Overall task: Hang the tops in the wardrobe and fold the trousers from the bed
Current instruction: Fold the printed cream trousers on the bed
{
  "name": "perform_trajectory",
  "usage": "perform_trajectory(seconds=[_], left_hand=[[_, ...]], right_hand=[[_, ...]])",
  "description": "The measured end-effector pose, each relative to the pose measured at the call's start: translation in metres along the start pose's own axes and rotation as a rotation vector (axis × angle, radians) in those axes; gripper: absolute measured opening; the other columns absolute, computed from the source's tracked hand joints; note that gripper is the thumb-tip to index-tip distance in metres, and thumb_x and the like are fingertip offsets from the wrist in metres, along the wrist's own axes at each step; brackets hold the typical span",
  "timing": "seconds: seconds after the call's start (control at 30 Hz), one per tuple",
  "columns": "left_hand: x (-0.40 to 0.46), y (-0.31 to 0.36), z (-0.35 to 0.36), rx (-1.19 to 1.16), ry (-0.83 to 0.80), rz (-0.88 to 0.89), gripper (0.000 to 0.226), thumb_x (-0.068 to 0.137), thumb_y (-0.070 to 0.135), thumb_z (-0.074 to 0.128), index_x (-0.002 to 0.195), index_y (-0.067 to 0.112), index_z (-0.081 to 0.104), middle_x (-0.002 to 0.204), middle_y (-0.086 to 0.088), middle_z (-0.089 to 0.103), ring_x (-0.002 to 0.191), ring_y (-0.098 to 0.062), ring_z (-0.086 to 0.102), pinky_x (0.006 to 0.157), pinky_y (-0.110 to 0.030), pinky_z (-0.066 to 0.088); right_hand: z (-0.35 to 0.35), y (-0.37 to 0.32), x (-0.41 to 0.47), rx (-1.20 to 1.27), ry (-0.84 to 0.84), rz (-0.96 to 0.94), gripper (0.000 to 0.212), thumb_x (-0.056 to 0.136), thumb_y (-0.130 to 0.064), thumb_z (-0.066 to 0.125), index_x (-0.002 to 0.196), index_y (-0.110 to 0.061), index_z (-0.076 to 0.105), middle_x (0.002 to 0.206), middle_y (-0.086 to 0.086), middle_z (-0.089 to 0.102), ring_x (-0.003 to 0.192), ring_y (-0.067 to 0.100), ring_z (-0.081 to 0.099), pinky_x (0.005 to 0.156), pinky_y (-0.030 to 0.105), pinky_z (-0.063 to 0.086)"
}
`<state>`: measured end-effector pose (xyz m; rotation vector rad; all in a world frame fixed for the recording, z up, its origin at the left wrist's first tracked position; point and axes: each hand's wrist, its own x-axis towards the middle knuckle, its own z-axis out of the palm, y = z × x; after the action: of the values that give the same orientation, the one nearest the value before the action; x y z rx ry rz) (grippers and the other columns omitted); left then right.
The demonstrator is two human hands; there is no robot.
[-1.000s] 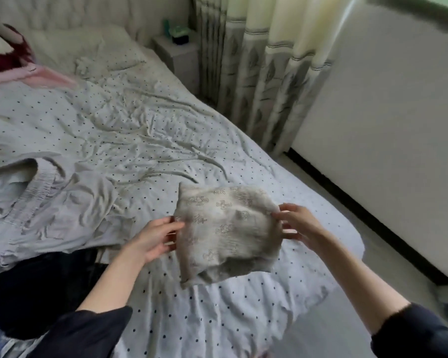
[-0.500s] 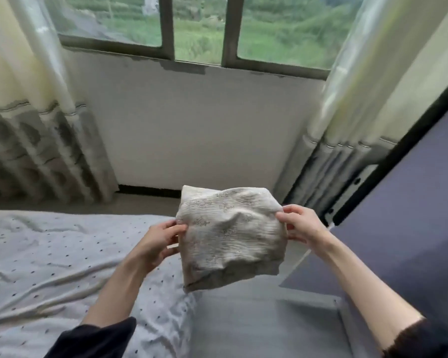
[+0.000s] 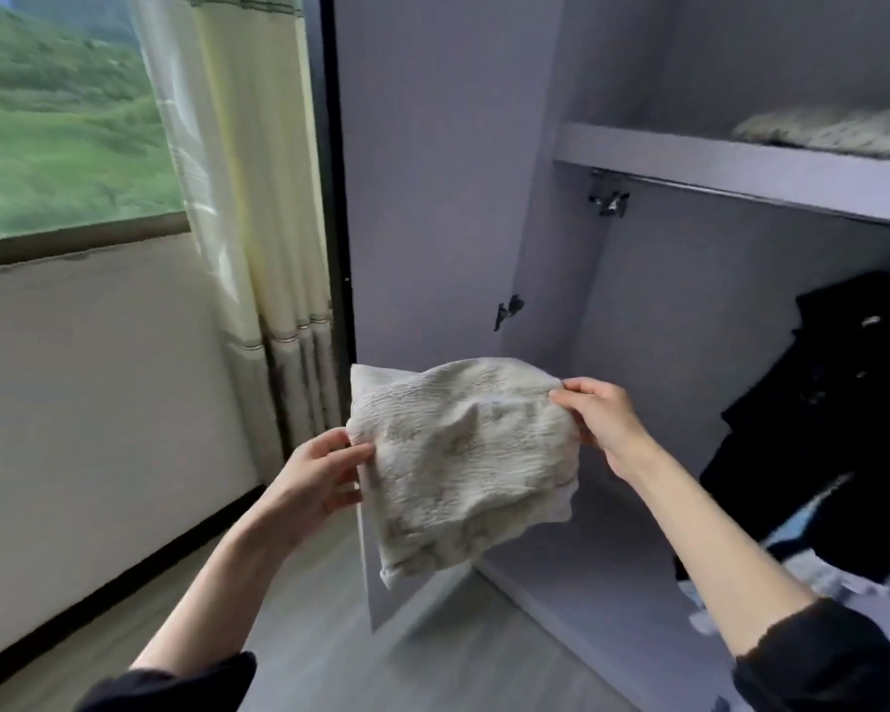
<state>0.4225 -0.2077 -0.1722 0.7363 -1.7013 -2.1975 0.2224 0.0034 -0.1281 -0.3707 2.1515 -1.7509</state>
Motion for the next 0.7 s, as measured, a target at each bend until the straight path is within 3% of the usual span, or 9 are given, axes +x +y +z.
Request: perform_trajectory(seconds=[0.13,0.33,0.43,0.53,0.63,0.7], left_hand=[[0.048,0.046,0.062,0.056,-0.136,0.077,0.006,0.089,0.007,0.057,0.088,0.012,0.061,0.075,0.001,0.066,0.064,-0.011,0.063,0.057,-0.024,0.052],[0.114,0.111,0.156,0.109,-0.283,0.198,0.009,0.09,0.008,0.057,0.085,0.014,0.063,0.071,0.003,0.062,0.063,-0.013,0.06,0.063,-0.029,0.052],[0.147,0.148,0.193,0.104,-0.281,0.264,0.012,0.091,0.009,0.056,0.081,0.014,0.061,0.059,0.006,0.058,0.046,-0.006,0.055,0.048,-0.023,0.048],[0.18,0.189,0.223,0.111,-0.286,0.351,0.008,0.092,0.01,0.055,0.089,0.013,0.062,0.059,0.008,0.062,0.045,-0.005,0.057,0.045,-0.02,0.047],[0.21,0.234,0.244,0.096,-0.273,0.431,0.01,0.093,0.011,0.054,0.09,0.014,0.063,0.06,0.01,0.065,0.046,-0.003,0.057,0.044,-0.017,0.045],[0.227,0.26,0.258,0.109,-0.275,0.462,0.012,0.094,0.013,0.053,0.099,0.015,0.063,0.071,0.008,0.067,0.053,-0.004,0.061,0.046,-0.018,0.046]], right_hand=[[-0.063,-0.031,0.008,0.023,0.211,-0.088,0.012,0.085,-0.011,0.065,0.076,-0.019,0.068,0.062,-0.01,0.062,0.049,-0.002,0.051,0.042,0.012,0.036],[-0.149,-0.079,0.035,0.06,0.398,-0.184,0.012,0.083,-0.014,0.069,0.075,-0.023,0.071,0.066,-0.01,0.068,0.053,-0.001,0.06,0.054,0.021,0.046],[-0.173,-0.109,0.06,0.065,0.427,-0.25,0.015,0.082,-0.014,0.07,0.072,-0.025,0.07,0.065,-0.009,0.069,0.06,0.005,0.063,0.064,0.03,0.051],[-0.193,-0.145,0.091,0.062,0.431,-0.33,0.016,0.083,-0.013,0.069,0.072,-0.025,0.068,0.073,-0.003,0.068,0.07,0.014,0.061,0.069,0.034,0.052],[-0.209,-0.181,0.123,0.099,0.407,-0.391,0.016,0.083,-0.012,0.069,0.075,-0.025,0.066,0.08,-0.003,0.069,0.073,0.014,0.063,0.064,0.03,0.052],[-0.218,-0.204,0.146,0.104,0.392,-0.422,0.013,0.084,-0.01,0.068,0.08,-0.022,0.067,0.082,-0.003,0.069,0.073,0.012,0.065,0.057,0.024,0.051]])
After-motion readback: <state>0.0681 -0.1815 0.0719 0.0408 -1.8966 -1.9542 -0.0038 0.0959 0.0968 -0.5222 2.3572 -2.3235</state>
